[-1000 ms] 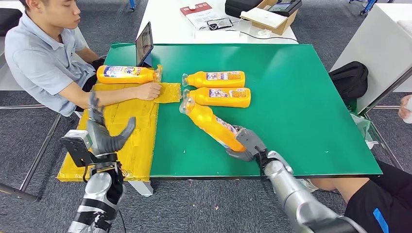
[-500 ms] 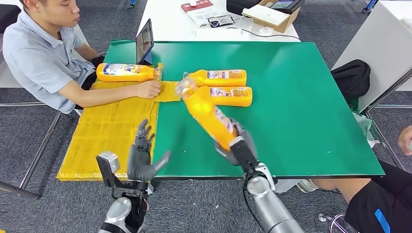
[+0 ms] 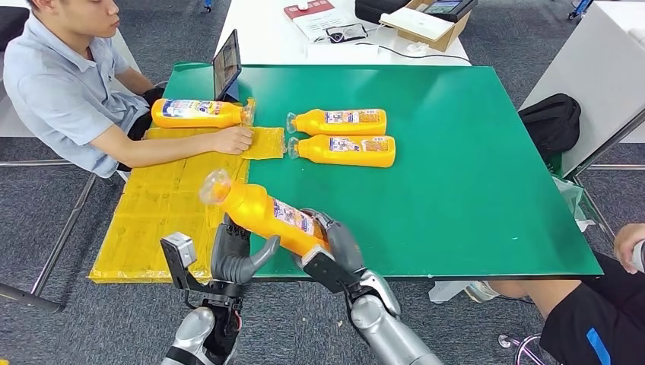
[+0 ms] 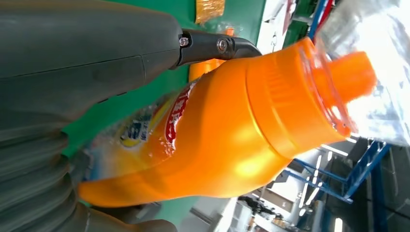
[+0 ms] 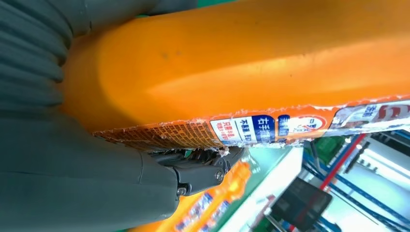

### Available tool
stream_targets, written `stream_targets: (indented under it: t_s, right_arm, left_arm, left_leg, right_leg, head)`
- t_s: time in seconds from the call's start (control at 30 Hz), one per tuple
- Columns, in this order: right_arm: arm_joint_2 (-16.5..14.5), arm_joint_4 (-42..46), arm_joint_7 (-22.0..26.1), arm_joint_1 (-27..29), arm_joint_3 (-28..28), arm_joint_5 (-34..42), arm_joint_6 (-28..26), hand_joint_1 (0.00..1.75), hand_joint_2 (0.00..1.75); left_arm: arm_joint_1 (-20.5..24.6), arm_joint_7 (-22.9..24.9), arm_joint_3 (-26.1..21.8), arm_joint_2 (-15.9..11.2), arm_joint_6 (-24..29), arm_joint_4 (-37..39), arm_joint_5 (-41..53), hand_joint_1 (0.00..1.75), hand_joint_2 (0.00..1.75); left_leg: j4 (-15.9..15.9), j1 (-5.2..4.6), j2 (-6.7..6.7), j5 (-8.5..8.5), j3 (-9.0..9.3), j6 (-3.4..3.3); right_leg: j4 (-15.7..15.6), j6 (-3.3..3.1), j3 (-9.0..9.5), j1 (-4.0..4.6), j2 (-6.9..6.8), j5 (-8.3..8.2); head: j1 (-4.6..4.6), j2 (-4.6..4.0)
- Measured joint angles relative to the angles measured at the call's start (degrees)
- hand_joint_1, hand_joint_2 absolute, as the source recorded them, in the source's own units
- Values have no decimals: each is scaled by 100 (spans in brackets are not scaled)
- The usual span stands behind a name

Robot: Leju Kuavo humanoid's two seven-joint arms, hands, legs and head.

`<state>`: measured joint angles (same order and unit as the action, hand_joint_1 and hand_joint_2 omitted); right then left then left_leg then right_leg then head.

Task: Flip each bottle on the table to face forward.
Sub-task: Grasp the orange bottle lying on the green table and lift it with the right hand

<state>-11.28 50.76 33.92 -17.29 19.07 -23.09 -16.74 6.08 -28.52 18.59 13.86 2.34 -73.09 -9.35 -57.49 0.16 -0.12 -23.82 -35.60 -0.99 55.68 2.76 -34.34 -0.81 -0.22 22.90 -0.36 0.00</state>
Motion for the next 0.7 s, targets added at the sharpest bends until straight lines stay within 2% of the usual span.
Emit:
stream_targets:
  t_s: [0.27,0.5,0.57,0.6,0.7]
  right_arm:
    - [-126,-561,109,-257,303,35,27,175,175]
    - [-194,-788,134,-415,530,-56,-56,175,175]
    - [-197,-823,134,-450,584,-89,-96,175,175]
    - [-200,-832,133,-464,610,-100,-112,175,175]
    - [-210,-839,111,-484,682,-142,-161,175,175]
  left_arm:
    - [97,150,29,5,-381,188,-206,0,175]
    - [233,239,140,-39,-525,438,21,0,175]
    - [296,282,152,-61,-519,539,147,7,175]
    - [325,298,157,-70,-483,597,224,26,175]
    - [395,346,171,-87,-351,770,378,144,175]
  left_leg:
    - [0,0,0,0,0,0]
    - [0,0,0,0,0,0]
    - [0,0,0,0,0,0]
    - [0,0,0,0,0,0]
    - [0,0,0,0,0,0]
  right_leg:
    - [0,0,0,0,0,0]
    - [0,0,0,0,0,0]
    - [0,0,0,0,0,0]
    - [0,0,0,0,0,0]
    - [0,0,-1,0,0,0]
  head:
    - [1,0]
    - [0,0]
    - [0,0]
    - [-1,0]
    - [-1,0]
